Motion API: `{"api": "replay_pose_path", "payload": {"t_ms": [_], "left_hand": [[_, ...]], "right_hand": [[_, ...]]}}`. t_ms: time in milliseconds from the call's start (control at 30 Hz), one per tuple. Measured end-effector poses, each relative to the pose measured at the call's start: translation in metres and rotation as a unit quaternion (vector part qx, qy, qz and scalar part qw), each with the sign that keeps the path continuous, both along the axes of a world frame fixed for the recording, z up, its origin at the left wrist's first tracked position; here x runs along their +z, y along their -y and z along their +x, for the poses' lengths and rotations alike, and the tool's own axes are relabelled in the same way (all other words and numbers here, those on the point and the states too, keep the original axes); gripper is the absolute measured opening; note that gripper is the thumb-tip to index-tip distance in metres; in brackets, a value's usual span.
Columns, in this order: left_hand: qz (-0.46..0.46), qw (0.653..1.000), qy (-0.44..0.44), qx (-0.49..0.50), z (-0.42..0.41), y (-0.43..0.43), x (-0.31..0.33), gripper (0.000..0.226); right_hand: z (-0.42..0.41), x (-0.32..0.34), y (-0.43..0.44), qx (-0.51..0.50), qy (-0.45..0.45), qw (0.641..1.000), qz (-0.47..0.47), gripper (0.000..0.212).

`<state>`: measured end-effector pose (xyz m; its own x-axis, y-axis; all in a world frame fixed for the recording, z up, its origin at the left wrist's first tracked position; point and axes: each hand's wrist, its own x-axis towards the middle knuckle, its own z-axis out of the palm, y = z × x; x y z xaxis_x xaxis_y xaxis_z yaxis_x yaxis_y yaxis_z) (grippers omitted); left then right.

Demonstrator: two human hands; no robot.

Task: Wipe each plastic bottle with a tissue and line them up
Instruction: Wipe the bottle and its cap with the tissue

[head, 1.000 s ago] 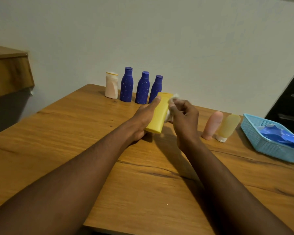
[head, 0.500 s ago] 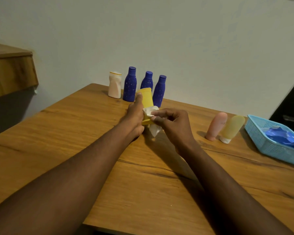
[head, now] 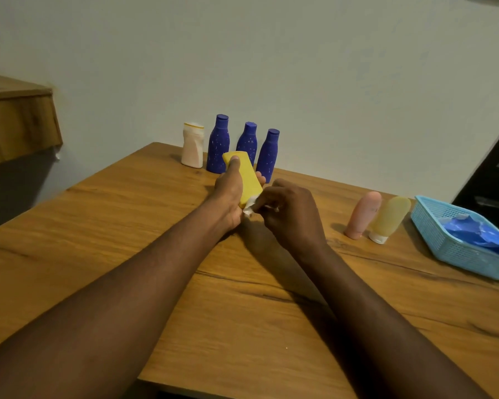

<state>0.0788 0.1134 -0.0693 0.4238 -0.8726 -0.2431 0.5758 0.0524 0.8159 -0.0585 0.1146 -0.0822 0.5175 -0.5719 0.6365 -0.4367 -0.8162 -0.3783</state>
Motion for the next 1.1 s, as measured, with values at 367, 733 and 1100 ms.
{"api": "replay_pose_path", "payload": {"t_ms": [367,733,1100], "left_hand": [[0.011,1.0,0.02,0.012,0.003,-0.009,0.007,0.037],[0.012,0.999,0.015,0.028,-0.001,-0.011,0.007,0.036],[-0.026,0.999,-0.03,0.03,-0.006,-0.011,0.008,0.034]], "right_hand": [[0.012,-0.002,-0.012,0.034,-0.061,0.995,-0.07,0.022],[0.005,0.0,-0.007,-0.027,-0.022,0.998,-0.059,0.018],[-0.004,0.002,0.003,-0.039,-0.005,0.999,-0.036,0.017]]}}
